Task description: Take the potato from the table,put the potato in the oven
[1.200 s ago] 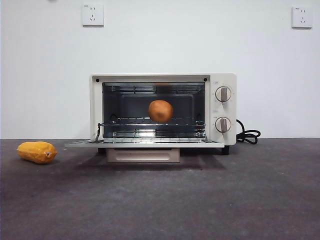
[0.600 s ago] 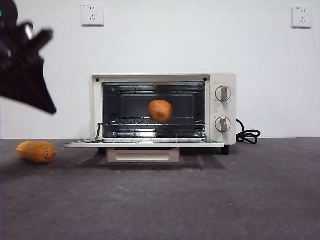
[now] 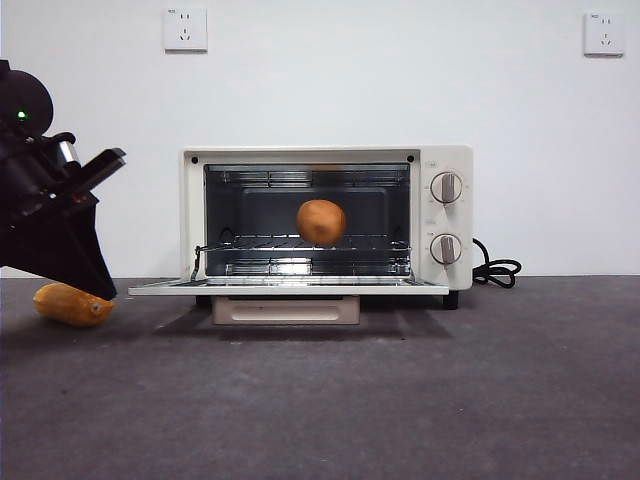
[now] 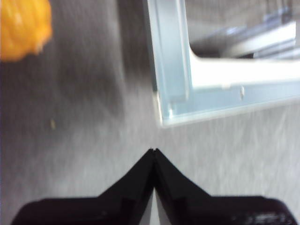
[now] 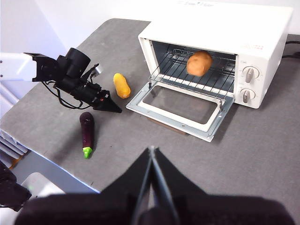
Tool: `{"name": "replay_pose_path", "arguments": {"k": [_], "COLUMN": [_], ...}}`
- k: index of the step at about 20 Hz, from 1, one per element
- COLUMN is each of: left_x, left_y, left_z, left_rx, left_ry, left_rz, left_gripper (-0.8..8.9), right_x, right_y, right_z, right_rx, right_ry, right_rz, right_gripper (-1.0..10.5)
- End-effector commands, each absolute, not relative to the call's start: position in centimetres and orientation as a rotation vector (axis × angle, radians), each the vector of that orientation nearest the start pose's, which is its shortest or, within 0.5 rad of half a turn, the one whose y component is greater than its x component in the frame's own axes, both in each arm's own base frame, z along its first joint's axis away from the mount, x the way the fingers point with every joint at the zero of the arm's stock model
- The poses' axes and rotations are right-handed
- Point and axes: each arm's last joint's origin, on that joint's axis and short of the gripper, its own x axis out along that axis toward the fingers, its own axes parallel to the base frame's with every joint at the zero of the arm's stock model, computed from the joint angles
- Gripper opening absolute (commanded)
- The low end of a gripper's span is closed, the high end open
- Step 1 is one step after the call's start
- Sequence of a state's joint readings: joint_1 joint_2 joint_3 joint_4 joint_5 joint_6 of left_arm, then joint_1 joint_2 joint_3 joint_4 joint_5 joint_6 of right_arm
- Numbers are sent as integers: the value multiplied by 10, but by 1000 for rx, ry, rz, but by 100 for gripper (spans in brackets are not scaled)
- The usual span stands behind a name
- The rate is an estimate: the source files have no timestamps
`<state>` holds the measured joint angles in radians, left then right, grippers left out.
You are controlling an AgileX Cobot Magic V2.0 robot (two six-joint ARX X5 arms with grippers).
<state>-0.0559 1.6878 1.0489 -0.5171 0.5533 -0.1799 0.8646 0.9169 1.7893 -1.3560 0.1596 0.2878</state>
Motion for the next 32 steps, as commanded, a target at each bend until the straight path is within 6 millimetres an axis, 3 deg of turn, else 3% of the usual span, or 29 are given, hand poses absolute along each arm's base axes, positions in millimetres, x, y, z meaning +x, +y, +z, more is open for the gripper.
{"name": "replay_pose_path", "arguments": {"k": [1, 11, 25, 32], "left_x": [322, 323, 337, 341], "left_y": [-36, -43, -46, -49], "left_z": [179, 178, 160, 162], "left_rx": [-487, -438, -484, -570], "left_ry": [1187, 1186, 1220, 1190], "left_rz": [-400, -318, -301, -349], "left_gripper": [-7, -7, -6, -6], "right_x": [39, 39, 39, 39], "right_y": [39, 39, 39, 39], "right_z": [493, 493, 493, 493], "right_rx": [19, 19, 45, 45], "right_ry": [540, 540, 549, 549], "right_rz": [617, 617, 611, 610], "right_gripper": [-3, -3, -2, -2]}}
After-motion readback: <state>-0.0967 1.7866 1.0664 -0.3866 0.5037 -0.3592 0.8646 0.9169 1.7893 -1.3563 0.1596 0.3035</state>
